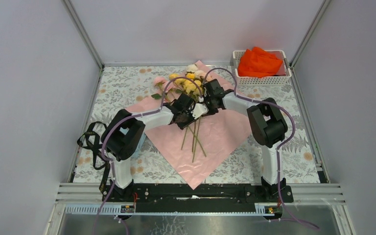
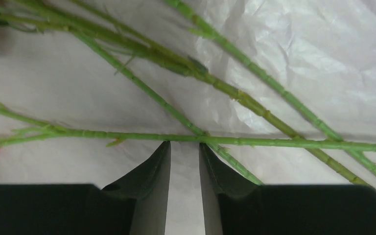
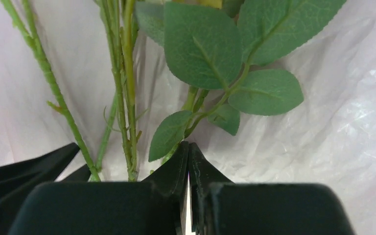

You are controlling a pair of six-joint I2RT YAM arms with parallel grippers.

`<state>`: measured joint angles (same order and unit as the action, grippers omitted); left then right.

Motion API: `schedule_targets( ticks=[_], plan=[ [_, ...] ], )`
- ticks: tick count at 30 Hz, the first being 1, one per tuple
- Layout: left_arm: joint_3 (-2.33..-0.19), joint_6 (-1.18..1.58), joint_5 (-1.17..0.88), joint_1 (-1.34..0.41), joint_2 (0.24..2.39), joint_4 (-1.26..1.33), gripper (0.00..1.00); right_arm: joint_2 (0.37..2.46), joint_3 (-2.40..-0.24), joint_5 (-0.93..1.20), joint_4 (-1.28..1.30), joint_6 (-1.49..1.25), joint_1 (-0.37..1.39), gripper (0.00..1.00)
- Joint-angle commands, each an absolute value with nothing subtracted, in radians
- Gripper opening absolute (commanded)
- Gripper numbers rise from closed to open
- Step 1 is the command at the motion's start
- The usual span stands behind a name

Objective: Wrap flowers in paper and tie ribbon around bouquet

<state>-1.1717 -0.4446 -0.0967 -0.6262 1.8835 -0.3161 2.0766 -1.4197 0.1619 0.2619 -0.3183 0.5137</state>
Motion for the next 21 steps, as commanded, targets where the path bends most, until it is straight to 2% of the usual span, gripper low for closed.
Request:
schedule_targets(
  ticks=[1, 6, 10, 16, 21],
  plan=[
    [-1.227, -0.476, -0.101, -0.635, 1.862, -0.338, 0.34, 2.084, -1.502, 0.127, 0.287, -0.286, 0.52, 0.07],
    [-1.16, -0.572, -0.121, -0.584, 1.724, -0.407, 0.4, 2.007, -1.471, 0.09, 0.321, -0.241, 0.446, 0.12],
    [-1.189, -0.575, -0.163, -0.452, 1.72, -0.442, 0.41, 1.996, -1.483, 0.062, 0.318, -0.22, 0.393, 0.18],
    [-1.462, -0.404, 0.028, -0.292, 1.972, -0.45, 0.36, 2.143, -1.67, 0.014, 0.346, -0.219, 0.382, 0.18],
    [-1.614, -0.37, 0.083, -0.268, 2.152, -0.433, 0.35, 2.29, -1.853, 0.043, 0.378, -0.234, 0.386, 0.18]
  ],
)
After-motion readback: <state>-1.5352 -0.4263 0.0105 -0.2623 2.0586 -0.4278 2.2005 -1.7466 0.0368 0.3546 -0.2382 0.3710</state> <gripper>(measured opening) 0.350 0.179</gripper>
